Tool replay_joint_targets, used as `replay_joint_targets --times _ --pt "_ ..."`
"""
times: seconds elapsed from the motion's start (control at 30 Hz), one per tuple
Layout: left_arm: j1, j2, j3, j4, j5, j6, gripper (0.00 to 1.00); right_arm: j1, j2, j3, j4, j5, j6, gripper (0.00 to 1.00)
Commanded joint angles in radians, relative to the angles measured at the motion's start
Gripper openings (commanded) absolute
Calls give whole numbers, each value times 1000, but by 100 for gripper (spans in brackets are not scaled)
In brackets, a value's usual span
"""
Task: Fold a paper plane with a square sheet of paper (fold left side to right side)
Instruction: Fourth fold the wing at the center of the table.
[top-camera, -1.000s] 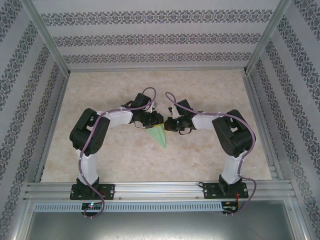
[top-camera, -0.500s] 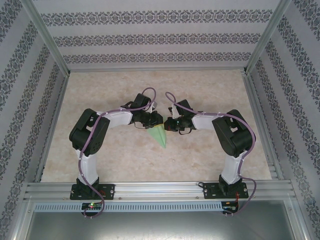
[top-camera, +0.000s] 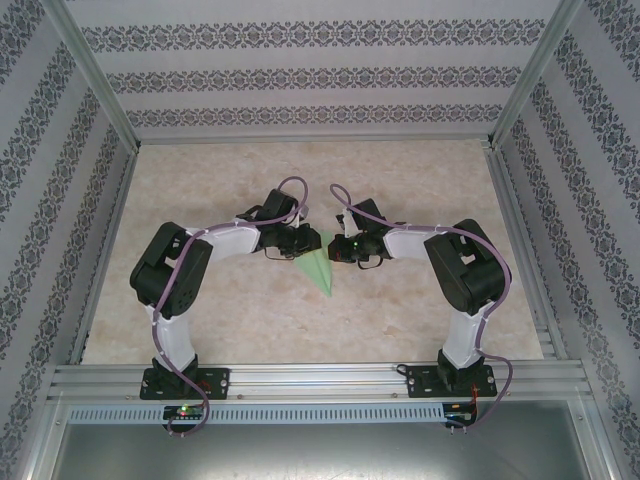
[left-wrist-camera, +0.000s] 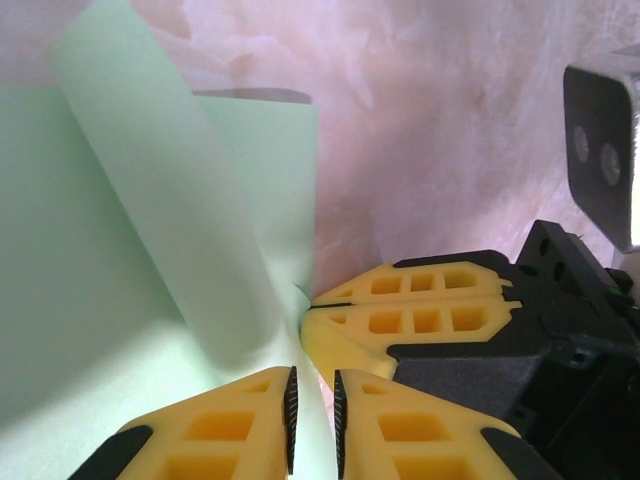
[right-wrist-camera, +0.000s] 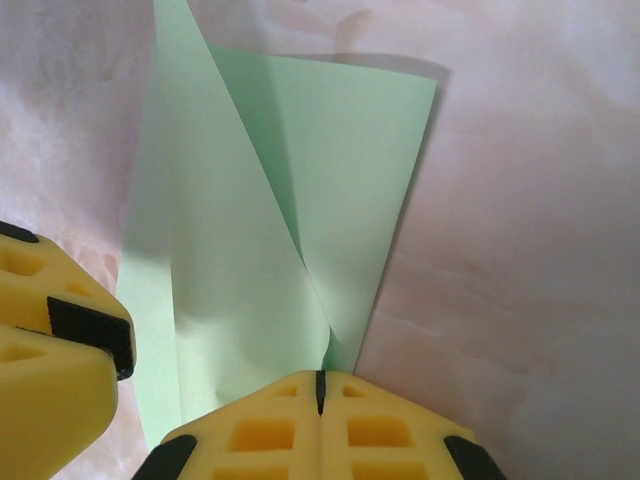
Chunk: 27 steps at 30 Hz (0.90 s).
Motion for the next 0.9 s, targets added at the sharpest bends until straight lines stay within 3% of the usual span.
replay_joint_targets --times 0.0,0.3,0.87 --pt "-7 32 35 14 22 -3 21 23 52 -18 -95 47 -25 0" --pt "-10 71 42 45 58 -7 22 24 52 -19 -99 48 -25 0" --pt "-10 100 24 -52 -22 33 21 23 58 -12 -121 63 -38 0"
